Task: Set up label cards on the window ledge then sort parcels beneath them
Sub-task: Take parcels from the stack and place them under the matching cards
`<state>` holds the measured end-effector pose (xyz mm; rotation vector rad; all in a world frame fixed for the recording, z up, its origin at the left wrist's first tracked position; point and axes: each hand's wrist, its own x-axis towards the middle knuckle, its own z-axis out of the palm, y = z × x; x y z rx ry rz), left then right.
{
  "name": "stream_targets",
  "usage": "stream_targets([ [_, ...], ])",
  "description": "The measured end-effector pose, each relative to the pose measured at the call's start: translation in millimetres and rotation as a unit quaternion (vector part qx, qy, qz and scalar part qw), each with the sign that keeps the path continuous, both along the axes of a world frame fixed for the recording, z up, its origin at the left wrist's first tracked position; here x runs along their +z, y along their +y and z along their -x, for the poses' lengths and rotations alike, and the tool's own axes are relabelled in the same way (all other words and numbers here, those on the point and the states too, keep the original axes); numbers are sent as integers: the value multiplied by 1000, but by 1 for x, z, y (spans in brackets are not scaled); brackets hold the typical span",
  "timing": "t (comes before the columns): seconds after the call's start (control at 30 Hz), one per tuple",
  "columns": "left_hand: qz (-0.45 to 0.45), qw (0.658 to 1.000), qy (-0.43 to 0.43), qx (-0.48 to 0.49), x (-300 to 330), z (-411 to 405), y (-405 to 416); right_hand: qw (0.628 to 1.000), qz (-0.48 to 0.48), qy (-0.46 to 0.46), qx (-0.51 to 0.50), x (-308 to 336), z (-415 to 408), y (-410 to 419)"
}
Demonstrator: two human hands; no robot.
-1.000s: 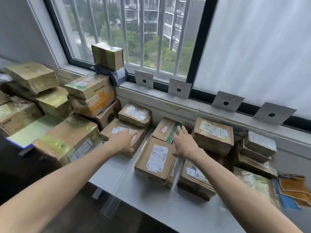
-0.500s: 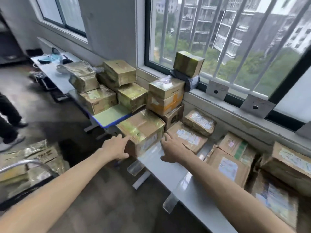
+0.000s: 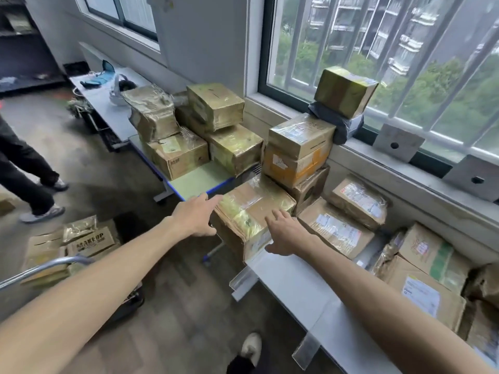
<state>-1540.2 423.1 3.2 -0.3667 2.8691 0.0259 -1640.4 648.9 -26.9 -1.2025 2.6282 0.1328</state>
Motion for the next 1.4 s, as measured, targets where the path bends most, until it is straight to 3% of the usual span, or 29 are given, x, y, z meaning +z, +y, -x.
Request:
stream_targets([
  [0.3,-71,992,-106,-15,-75,85,-6,988,7,-87,-126,-65,70,-7],
  [0.53,-42,991,-124,-14,-119,112,-33,962,79,-137,-222,-93,128,-2],
  [0.7,-66,991,-113,-36,-124,115,-49,948,85,-174,-252,-91,152,-21],
  [1.03,-131,985,-74,-80,-126,108,-111,937,113,-179,-279,-83,122,-67],
  [1.23,-250,955,-99,-127,-125,110,-177,923,186,-172,-292,-41,104,-95],
  [1.4,-317,924,-146,-155,-126,118,-194,926,181,-137,-301,-15,88,-112],
])
